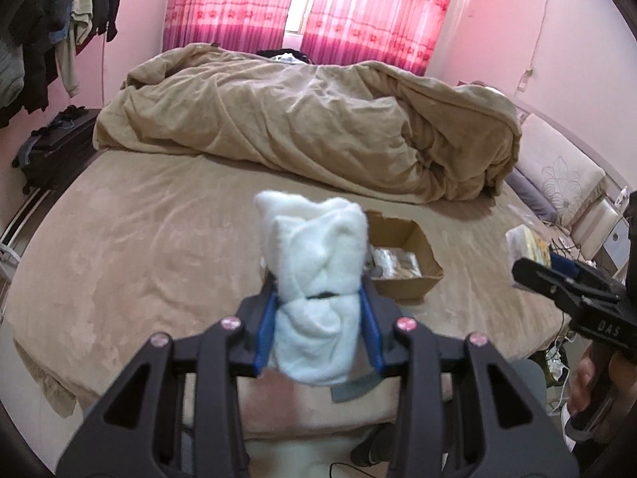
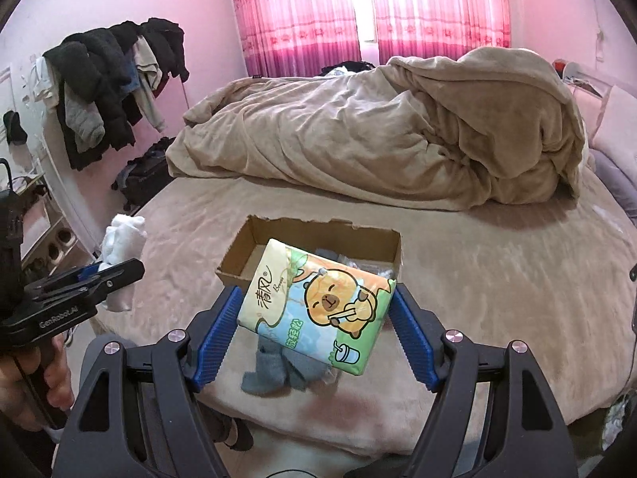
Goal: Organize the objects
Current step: 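Place the white sock in the box while the right tool places the tissue pack, then grasp the grey glove-like sock with the right tool, then grasp the blue tissue pack with the left tool while the right tool holds the grey sock, then carry the blue pack over the box with the left tool while the right tool carries the grey sock, then open the left tool over the box while the right tool releases the grey sock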
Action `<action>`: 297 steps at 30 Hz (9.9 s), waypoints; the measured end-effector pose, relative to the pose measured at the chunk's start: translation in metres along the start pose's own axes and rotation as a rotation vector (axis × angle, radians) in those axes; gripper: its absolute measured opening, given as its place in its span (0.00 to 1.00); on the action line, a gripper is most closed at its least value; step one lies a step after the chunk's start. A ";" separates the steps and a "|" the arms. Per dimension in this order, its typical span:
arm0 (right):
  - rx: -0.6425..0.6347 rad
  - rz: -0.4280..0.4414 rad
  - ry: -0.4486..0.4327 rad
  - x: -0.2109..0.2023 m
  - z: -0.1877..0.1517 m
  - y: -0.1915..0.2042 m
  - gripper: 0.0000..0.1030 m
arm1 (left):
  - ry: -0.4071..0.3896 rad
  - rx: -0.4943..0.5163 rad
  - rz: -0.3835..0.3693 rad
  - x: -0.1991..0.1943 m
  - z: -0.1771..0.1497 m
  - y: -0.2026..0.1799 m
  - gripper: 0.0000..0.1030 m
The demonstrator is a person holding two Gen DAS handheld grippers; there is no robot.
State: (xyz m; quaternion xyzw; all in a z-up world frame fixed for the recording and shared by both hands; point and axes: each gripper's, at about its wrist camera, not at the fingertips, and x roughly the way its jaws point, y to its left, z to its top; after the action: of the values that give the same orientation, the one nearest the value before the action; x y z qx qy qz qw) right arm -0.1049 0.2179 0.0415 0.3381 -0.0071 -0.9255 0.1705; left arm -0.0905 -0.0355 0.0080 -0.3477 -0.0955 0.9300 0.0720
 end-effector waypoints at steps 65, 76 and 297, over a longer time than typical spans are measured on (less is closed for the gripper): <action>0.009 0.151 0.214 0.247 0.029 0.012 0.77 | 0.090 -0.080 0.090 0.129 0.011 0.048 0.64; -0.022 0.114 0.133 0.186 0.036 0.021 0.87 | 0.061 -0.085 0.098 0.073 -0.002 0.044 0.64; 0.037 0.087 0.039 0.110 0.022 -0.031 0.69 | 0.063 0.038 0.082 0.091 0.006 -0.024 0.73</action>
State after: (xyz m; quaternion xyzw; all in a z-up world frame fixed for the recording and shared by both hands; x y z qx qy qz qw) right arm -0.2070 0.2091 -0.0143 0.3587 -0.0356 -0.9101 0.2045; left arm -0.1610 0.0051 -0.0403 -0.3788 -0.0609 0.9224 0.0433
